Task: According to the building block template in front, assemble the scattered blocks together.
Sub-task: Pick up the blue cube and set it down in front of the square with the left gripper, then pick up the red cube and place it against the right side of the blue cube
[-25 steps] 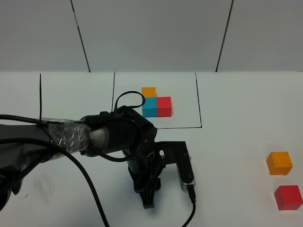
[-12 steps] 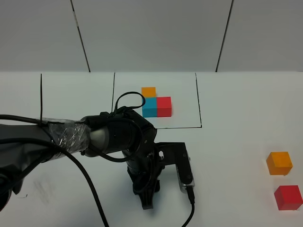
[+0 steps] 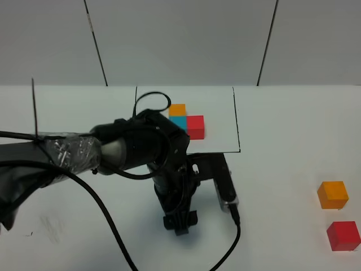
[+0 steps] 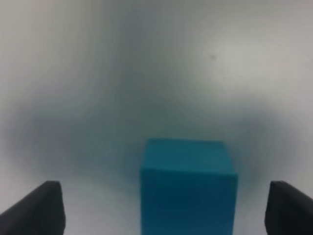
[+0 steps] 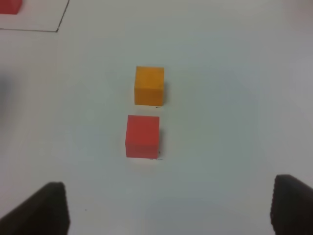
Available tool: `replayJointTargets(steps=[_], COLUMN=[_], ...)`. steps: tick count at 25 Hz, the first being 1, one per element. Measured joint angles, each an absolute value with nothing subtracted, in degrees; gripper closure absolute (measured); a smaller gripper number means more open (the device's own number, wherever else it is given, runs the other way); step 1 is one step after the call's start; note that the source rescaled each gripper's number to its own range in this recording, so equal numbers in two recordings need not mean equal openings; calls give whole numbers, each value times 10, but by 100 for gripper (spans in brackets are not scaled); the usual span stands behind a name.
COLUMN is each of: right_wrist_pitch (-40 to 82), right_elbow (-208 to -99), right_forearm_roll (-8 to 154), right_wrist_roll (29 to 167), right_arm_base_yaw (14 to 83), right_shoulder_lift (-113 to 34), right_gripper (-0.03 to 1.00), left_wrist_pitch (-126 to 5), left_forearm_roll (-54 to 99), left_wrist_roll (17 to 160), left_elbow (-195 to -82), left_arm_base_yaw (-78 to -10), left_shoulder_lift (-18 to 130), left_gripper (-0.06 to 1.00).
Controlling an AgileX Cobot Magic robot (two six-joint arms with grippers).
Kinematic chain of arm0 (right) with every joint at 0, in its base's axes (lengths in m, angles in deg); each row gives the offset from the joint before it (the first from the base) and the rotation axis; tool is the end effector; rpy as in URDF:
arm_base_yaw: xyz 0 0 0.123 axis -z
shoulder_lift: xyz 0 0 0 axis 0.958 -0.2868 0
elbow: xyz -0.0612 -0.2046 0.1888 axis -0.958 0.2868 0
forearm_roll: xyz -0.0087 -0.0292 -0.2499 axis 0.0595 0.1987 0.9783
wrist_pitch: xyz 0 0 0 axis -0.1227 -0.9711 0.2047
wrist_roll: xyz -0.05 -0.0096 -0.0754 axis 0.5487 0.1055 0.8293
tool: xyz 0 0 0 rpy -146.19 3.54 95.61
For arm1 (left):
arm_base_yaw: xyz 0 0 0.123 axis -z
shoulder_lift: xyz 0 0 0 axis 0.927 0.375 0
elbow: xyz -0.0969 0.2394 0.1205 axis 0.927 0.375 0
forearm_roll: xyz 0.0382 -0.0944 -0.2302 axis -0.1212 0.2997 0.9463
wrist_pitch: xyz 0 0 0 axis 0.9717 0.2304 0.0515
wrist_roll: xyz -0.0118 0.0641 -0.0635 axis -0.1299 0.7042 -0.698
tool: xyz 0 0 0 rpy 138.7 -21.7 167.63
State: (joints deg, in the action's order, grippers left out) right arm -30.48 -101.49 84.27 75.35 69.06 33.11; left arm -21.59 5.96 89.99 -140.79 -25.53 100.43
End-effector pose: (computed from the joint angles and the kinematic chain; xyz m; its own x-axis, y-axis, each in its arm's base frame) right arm -0.0021 -0.0052 0.2756 -0.4658 -0.0738 -0.8818 -0.0452 0.9972 -0.0595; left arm 0.3107 -0.2794 0.1586 -0.1544 0.9668 -0.2037 0.9595 0.1959 0.2026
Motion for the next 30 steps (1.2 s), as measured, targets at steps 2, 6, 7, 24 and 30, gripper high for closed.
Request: replayJointTargets(steps=[2, 6, 7, 24, 30], right_wrist_pitch=[-305, -305, -305, -305, -305], right_elbow=[-1015, -1015, -1015, -1015, -1015], right_forearm_roll=[843, 843, 843, 843, 843], right_wrist_roll=[754, 754, 754, 754, 754], right_arm_base_yaw=[691, 691, 691, 691, 691], right_shoulder_lift=[331, 331, 331, 331, 331], right_gripper=[20, 20, 20, 20, 20], left_wrist_pitch=[-190, -157, -149, 33, 6], left_forearm_roll=[58, 26, 4, -201, -167], left_wrist_roll=[879, 814, 780, 365, 377], left_elbow=[-1437, -1470, -1471, -1334, -1190], left_arm_base_yaw=[-255, -261, -268, -614, -622], left_shoulder_lift=[976, 899, 877, 487, 267], left_gripper=[-6, -5, -5, 14, 14])
